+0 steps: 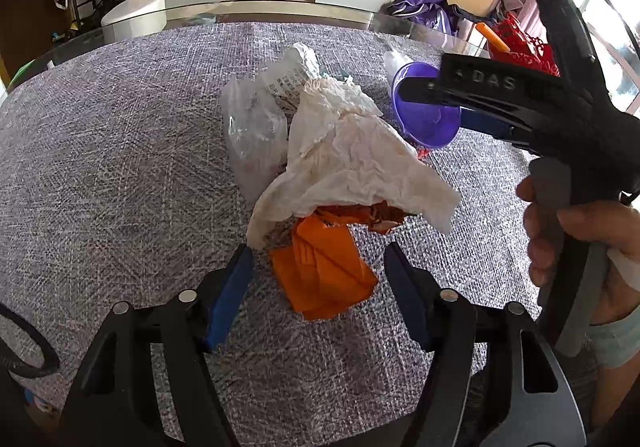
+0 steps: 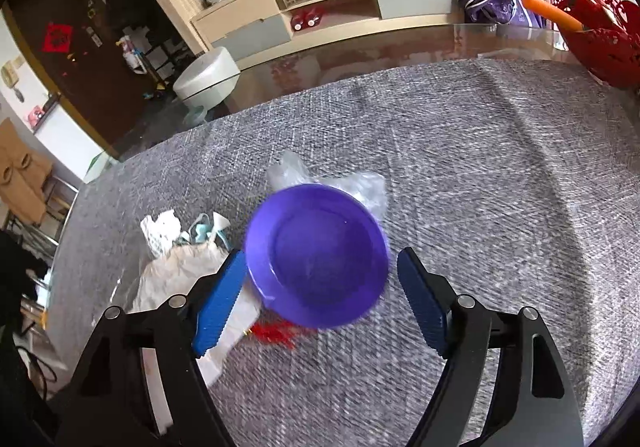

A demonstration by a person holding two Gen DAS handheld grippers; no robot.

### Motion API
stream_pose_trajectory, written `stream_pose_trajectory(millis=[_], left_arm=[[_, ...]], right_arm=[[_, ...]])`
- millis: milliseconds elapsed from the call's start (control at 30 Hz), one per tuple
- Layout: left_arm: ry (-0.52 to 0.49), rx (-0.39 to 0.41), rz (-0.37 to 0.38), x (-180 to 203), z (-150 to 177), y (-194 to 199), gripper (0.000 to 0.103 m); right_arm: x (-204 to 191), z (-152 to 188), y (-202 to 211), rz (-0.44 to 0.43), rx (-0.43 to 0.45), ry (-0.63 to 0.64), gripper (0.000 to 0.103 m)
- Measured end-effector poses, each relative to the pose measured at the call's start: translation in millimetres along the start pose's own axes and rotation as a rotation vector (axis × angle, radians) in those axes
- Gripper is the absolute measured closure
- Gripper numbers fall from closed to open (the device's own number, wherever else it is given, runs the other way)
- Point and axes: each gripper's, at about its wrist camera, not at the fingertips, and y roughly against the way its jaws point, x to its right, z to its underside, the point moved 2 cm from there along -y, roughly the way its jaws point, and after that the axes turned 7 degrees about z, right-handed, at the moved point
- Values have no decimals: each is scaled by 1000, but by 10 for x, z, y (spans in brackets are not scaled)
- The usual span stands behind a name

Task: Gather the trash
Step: 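Grasp the purple bowl rim with the right gripper while the left grasps the orange cloth, then lower both grippers into the bin and release the bowl and cloth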

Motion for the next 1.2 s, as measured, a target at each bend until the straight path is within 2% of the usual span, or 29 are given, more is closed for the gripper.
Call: stream_pose_trajectory(millis=[100,233,400,533,833,1033,1200], left_arm=[[-6,4,-11,-2,-31,-18,48],[-9,7,-14,-14,-15,-4,50],[-20,11,-8,-63,41,57,56],[-22,17,1,-66,68,108,58],[-58,29,18,22,234,331,58],[-69,30,22,143,477,513,58],[-81,43,51,261,688,701,58]], right_arm=[[-58,-7,-53,50,2,23,20],[-105,23,-112,57,-8,34,17],[-155,38,-150,115,19,65,17],[-108,36,-120,105,25,52,25],[51,146,227,66,44,34,25],[195,388,543,40,42,12,25],[232,744,829,13,36,30,25]])
